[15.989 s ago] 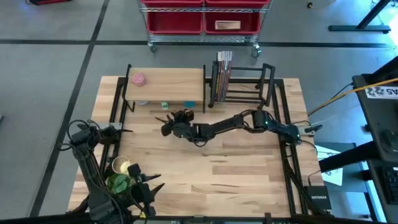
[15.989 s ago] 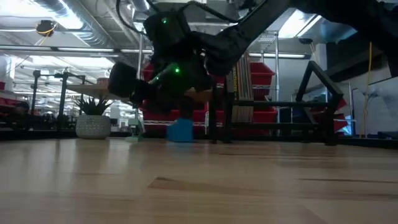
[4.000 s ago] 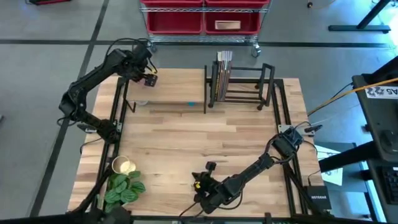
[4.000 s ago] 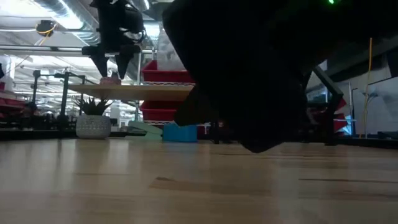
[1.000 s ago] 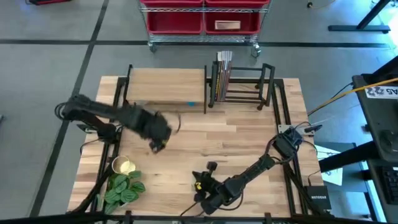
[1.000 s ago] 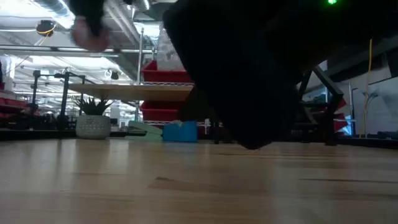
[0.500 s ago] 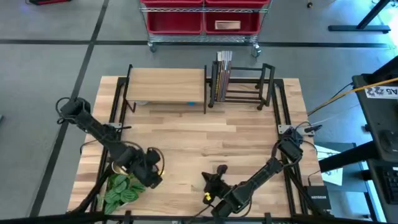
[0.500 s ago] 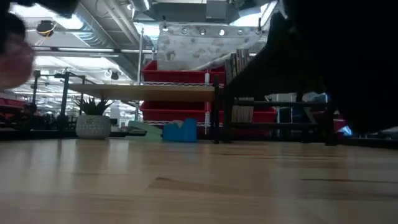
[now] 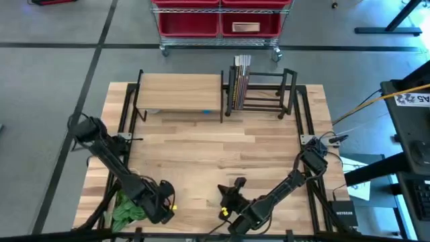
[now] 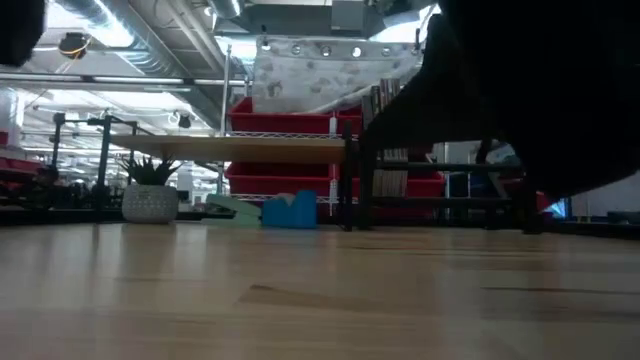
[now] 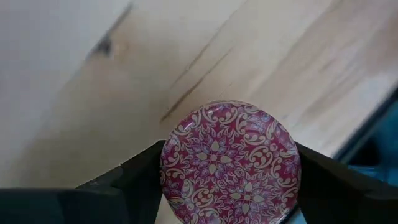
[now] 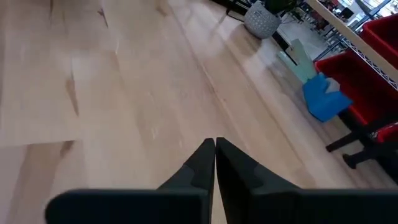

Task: Stock shelves
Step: Remove the red scented candle from under the shelf

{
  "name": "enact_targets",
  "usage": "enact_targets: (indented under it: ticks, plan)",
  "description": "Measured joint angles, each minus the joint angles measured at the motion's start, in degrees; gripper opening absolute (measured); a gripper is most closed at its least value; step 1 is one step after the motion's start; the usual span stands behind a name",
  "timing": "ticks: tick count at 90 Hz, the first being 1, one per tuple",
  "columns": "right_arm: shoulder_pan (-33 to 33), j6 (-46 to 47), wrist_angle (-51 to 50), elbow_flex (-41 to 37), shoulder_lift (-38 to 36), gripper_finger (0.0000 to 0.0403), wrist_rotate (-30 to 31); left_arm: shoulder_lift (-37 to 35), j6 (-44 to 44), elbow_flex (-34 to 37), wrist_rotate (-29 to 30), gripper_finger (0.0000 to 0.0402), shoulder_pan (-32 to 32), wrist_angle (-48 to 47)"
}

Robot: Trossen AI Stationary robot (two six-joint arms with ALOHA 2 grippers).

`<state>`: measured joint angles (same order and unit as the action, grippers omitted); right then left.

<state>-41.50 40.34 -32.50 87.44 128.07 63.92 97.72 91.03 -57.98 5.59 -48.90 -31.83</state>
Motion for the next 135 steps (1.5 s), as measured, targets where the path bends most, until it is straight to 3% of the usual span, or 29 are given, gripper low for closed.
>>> enact_targets:
  ticks: [45, 76, 103, 135]
  plan:
    - [0.4, -0.2, 2.4, 0.0, 0.0, 0.0000, 1.0, 0.6, 4.5, -0.2, -2.4, 0.0294, -3.7, -0.6]
    - [0.3, -0.3, 2.4, 0.0, 0.0, 0.0000, 1.1, -7.8, 5.7, -0.1, -1.9, 0.0296, -3.7, -10.1]
    - [0.3, -0.2, 2.4, 0.0, 0.0, 0.0000, 1.1, -16.1, 6.8, -0.2, 4.9, 0.0297, -3.6, -15.2]
    - [0.3, -0.2, 2.4, 0.0, 0.0, 0.0000, 1.1, -13.0, 6.3, -0.2, 7.1, 0.0297, -3.6, -15.5]
